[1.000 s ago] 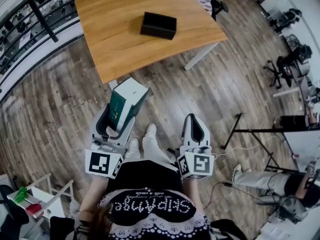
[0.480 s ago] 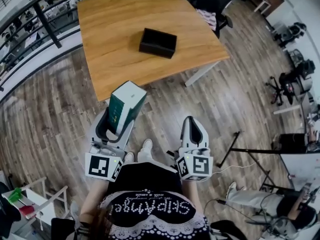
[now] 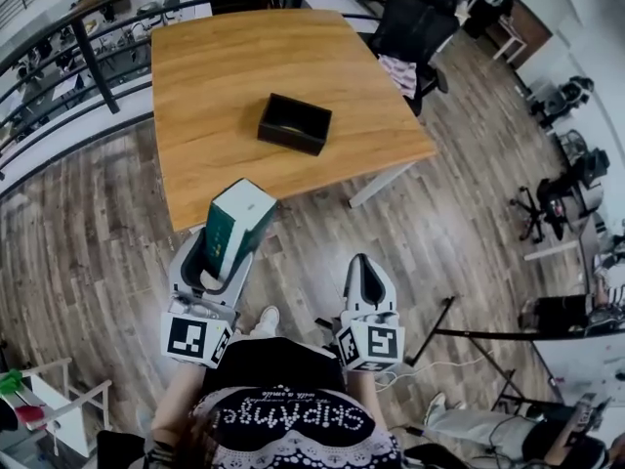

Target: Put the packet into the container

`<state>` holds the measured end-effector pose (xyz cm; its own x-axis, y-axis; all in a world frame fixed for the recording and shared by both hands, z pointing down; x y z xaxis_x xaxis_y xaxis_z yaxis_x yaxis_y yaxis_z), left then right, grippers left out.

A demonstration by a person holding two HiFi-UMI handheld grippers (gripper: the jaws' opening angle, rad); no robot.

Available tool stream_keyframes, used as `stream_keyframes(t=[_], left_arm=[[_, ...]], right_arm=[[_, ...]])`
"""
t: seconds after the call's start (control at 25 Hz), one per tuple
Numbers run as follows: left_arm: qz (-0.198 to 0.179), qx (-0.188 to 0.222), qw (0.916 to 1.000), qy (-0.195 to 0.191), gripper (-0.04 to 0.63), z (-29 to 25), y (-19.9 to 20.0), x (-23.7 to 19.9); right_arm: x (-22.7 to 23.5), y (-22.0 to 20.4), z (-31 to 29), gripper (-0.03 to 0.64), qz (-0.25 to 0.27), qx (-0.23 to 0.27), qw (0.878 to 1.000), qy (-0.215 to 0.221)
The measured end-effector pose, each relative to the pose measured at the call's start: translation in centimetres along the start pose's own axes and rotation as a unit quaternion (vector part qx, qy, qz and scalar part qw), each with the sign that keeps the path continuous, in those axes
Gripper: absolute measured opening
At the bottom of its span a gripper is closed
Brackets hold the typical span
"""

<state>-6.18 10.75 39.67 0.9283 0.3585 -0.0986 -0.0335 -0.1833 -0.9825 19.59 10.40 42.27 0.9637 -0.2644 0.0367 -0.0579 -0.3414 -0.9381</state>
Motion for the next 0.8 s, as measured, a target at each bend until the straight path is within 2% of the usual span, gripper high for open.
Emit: stream_keyframes(t=[0.36, 0.8], left_arm=[[-0.004, 0.009, 0.9999, 0.007, 0.342, -1.6, 0.5, 1.8], [0.001, 0.005, 1.0000, -0.002, 0.342, -2.9, 0.6, 1.7]], right_arm=[[3.1, -0.4, -0.1, 0.038, -0.001, -0.002, 1.000, 0.003], [3.6, -0.9, -0.6, 0.038, -0.012, -0.012, 1.000, -0.003]])
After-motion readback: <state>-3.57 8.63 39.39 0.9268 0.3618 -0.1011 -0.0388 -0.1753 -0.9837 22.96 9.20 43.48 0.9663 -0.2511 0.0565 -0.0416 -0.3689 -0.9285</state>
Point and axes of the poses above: the fingertips, and each gripper's own axes: z backward along the fingers, x to its right, y out of its top, the point moved 4 cm from there along z, backward along the fingers, and after that the axes turned 10 degrees about -x, right-handed, at the moved point
